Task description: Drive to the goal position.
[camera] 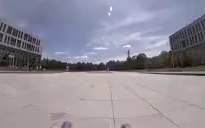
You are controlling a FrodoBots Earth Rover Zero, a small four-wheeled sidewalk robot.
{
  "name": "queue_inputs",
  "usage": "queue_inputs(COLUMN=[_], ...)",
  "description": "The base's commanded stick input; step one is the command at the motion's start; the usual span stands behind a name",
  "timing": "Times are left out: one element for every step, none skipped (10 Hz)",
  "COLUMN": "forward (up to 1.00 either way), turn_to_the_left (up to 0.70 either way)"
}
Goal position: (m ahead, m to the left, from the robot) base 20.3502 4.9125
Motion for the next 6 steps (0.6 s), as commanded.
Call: queue_inputs(forward=[0.70,0.70,0.70,0.70,0.70,0.70], turn_to_the_left=[0.00,0.00,0.00,0.00,0.00,0.00])
